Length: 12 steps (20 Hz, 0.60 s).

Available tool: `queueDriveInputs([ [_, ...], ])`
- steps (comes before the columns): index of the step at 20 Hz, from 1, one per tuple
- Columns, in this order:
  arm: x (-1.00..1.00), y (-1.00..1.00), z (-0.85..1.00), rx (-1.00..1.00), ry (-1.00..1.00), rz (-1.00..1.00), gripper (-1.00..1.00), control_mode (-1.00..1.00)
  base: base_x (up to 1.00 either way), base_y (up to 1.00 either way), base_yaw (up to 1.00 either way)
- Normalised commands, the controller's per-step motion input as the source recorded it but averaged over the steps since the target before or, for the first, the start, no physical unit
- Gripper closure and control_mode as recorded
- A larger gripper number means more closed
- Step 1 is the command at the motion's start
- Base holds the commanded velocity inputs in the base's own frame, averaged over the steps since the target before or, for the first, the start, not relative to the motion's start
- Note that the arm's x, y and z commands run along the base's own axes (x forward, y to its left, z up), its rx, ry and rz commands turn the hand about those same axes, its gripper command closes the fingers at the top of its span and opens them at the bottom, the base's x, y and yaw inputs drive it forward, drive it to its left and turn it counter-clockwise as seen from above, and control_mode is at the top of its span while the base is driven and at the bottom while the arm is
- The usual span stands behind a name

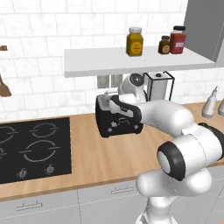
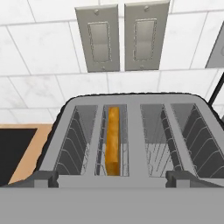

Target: Start the toaster. Once the lever pops up, take the bread to the plate on the dining counter.

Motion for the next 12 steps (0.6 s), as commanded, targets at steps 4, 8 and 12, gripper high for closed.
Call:
queueDriveInputs([
  [4,0.0,0.0,0.0,0.0,0.0,0.0,-1.0,-1.0,0.0,0.0,0.0],
  [8,0.0,0.0,-0.01,0.0,0.0,0.0,-1.0,-1.0,0.0,0.0,0.0],
  [12,0.0,0.0,-0.03,0.0,0.0,0.0,-1.0,-1.0,0.0,0.0,0.0],
])
